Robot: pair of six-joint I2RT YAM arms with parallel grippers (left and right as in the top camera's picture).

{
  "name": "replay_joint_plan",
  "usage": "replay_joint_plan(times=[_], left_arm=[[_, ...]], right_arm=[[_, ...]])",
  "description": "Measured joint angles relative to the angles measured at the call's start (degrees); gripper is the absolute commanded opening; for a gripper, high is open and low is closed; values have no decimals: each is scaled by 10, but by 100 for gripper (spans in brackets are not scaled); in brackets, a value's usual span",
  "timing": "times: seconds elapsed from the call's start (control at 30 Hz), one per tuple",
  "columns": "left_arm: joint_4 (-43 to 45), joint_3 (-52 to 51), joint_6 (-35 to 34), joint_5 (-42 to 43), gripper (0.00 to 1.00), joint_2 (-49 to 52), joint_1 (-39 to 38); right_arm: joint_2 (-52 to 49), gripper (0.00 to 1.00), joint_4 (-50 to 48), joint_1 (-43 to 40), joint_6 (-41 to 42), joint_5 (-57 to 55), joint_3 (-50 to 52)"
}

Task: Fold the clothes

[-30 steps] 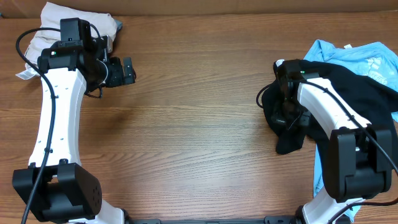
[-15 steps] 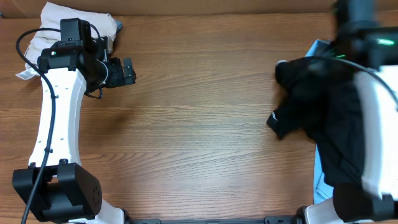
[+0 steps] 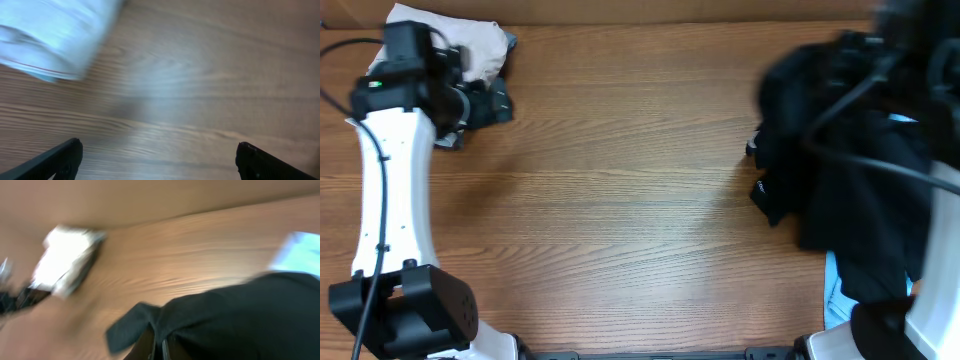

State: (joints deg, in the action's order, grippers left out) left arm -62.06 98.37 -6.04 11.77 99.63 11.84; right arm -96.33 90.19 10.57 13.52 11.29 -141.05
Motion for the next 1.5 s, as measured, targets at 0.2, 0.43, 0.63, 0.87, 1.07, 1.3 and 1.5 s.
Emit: replay_joint_plan(times=[0.2,0.43,0.63,0.87,1.07,1.3,1.5], left_arm=[[2,14,0,0,100,0,61],[4,14,0,0,100,0,89],[4,14,0,1,100,0,89],[-2,14,0,26,100,0,87],[-3,13,0,29,100,0,49],[-2,9,0,30,100,0,-11],[30,-11,0,28,100,0,-55]], right_arm=[[-65,8,-68,218,4,39,0],[-148,53,-66,387,18,36,0],[-166,96,-20,378,16,18,1],[-165,100,46,174,21,-61,1],[-168,97,51,-76,24,-93,42],[-185,91,5,-210,-27,-30,213],[-199,85,-94,-202,-87,72,412]])
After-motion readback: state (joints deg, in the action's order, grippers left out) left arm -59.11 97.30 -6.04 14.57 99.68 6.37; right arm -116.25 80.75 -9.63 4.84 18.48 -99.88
